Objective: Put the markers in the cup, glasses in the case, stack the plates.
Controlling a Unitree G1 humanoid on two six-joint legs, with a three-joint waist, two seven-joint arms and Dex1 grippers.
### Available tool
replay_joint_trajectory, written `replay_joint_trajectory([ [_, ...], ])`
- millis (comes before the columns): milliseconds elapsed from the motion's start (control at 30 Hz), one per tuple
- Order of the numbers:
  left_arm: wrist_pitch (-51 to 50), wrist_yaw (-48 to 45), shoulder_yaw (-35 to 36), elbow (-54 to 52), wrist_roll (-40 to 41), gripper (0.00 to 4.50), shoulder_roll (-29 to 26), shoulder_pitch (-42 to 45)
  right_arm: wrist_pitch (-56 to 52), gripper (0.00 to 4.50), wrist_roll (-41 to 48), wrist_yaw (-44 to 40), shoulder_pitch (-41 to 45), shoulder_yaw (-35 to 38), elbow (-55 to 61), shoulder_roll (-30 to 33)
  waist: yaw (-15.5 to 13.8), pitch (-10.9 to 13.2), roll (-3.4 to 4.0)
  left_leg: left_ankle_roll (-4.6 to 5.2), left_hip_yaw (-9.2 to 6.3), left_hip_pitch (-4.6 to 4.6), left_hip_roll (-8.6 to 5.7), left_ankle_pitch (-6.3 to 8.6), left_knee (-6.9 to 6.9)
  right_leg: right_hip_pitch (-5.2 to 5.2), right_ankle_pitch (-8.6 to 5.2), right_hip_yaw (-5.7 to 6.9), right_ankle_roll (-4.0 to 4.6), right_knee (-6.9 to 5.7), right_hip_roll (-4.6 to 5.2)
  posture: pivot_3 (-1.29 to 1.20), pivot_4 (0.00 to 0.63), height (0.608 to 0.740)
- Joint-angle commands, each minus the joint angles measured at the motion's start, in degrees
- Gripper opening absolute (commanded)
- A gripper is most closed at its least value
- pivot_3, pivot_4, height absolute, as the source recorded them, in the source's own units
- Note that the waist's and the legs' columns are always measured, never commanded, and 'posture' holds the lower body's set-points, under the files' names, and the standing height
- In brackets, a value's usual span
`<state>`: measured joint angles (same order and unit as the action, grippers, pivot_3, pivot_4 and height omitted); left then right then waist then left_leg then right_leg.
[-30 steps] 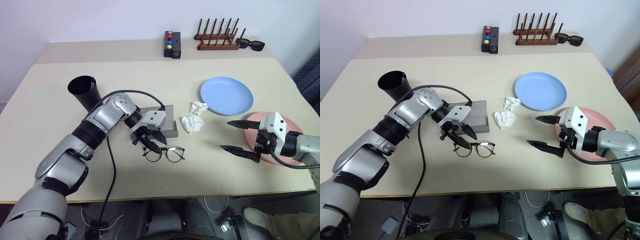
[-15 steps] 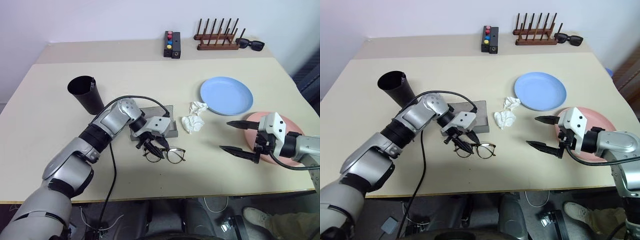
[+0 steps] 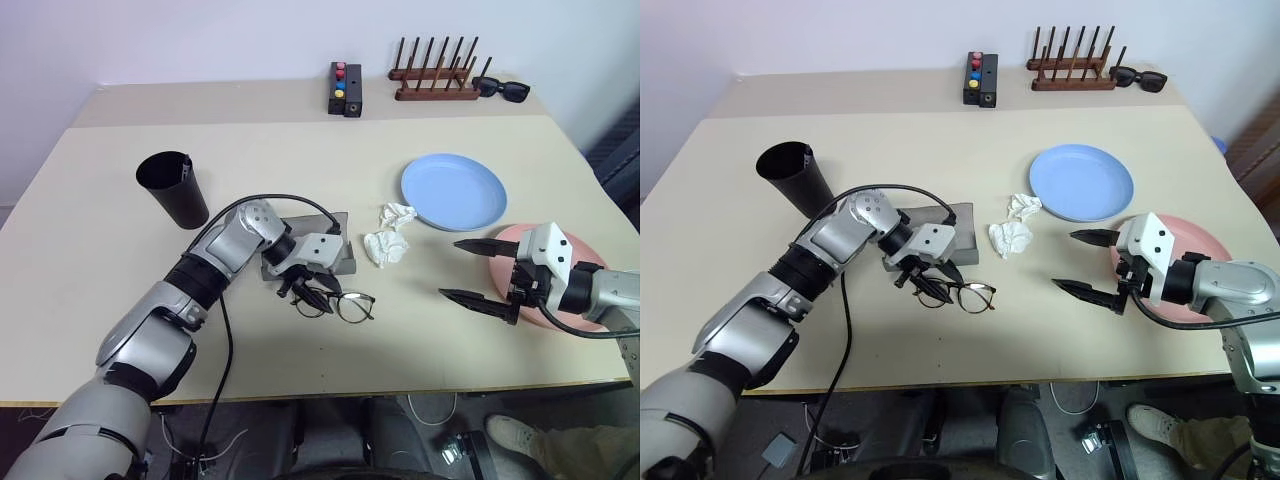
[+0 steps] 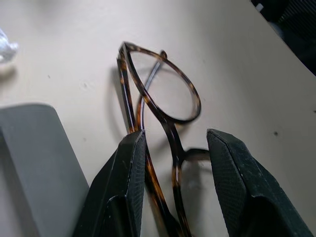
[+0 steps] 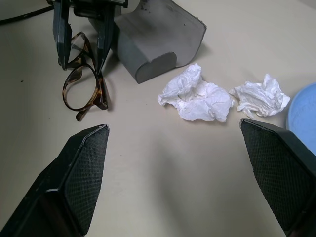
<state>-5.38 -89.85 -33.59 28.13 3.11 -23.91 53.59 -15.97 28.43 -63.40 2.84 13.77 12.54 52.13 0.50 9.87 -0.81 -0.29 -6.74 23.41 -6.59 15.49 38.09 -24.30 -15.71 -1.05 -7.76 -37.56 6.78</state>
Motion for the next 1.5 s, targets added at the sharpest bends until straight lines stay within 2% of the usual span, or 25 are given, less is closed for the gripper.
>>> replay_joint_trajectory([
  [33, -0.1, 0.2, 2.0, -0.6, -0.1, 1.99, 0.6, 0.0, 0.3, 4.37, 1.0, 0.1, 0.8, 1.0, 1.8, -0.5, 0.0, 0.0, 0.00, 0.00, 0.00, 0.00, 0.00, 0.00, 0.00, 0.00, 0.00, 0.00, 0.00, 0.00, 0.00, 0.00, 0.150, 0.740],
  [100, -0.3, -0.1, 2.2, -0.7, -0.3, 1.99, 0.8, 0.0, 0.3, 4.37, 0.9, 0.1, 0.7, 1.0, 1.7, -0.5, 0.0, 0.0, 0.00, 0.00, 0.00, 0.00, 0.00, 0.00, 0.00, 0.00, 0.00, 0.00, 0.00, 0.00, 0.00, 0.00, 0.150, 0.740],
  [200, -0.6, -0.5, 2.5, -0.8, -0.3, 1.12, 1.0, -0.1, 0.4, 4.37, 1.0, 0.1, 0.5, 1.2, 1.7, -0.5, 0.0, 0.0, 0.00, 0.00, 0.00, 0.00, 0.00, 0.00, 0.00, 0.00, 0.00, 0.00, 0.00, 0.00, 0.00, 0.00, 0.150, 0.740],
  [267, -0.6, -0.5, 2.7, -1.0, -0.4, 0.23, 1.0, -0.2, 0.4, 4.37, 1.0, 0.1, 0.4, 1.2, 1.7, -0.5, -0.1, 0.0, 0.02, 0.00, 0.00, 0.00, 0.00, 0.00, 0.00, 0.00, 0.00, 0.00, 0.00, 0.00, 0.00, 0.00, 0.150, 0.740],
  [300, -0.7, -0.7, 2.7, -1.2, -0.4, 0.08, 0.9, -0.3, 0.4, 4.37, 1.0, 0.1, 0.4, 1.3, 1.8, -0.5, -0.2, -0.1, 0.04, 0.00, 0.00, -0.01, 0.00, 0.00, 0.00, 0.04, 0.00, 0.00, 0.00, 0.00, 0.00, 0.00, 0.150, 0.740],
  [600, -0.6, -0.4, 4.5, -3.8, 0.0, 0.08, -0.2, -1.1, 0.2, 4.37, 1.0, 0.3, 0.9, 1.0, 1.7, -0.5, -0.2, -0.1, 0.04, 0.00, 0.00, -0.03, -0.01, 0.00, 0.08, 0.10, 0.02, 0.00, -0.04, 0.00, 0.00, 0.00, 0.150, 0.740],
  [967, -8.8, 7.6, 15.3, -8.9, 5.6, 0.08, 0.3, 1.0, 0.2, 4.37, 0.2, 1.1, 2.1, -0.2, 1.0, -1.7, -0.2, -0.1, 0.04, 0.00, -0.01, -0.02, 0.00, 0.00, 0.07, 0.07, 0.02, 0.00, -0.04, 0.00, 0.00, 0.00, 0.150, 0.740],
  [1500, -7.1, 6.2, 17.8, -1.1, 4.4, 0.08, -6.9, 4.0, 2.5, 4.37, -1.2, -0.6, 6.2, -2.9, -3.7, -2.7, 0.0, -0.1, 0.04, 0.00, -0.01, -0.01, -0.01, 0.00, 0.04, 0.03, 0.02, 0.00, -0.04, 0.00, 0.00, 0.00, 0.150, 0.740],
])
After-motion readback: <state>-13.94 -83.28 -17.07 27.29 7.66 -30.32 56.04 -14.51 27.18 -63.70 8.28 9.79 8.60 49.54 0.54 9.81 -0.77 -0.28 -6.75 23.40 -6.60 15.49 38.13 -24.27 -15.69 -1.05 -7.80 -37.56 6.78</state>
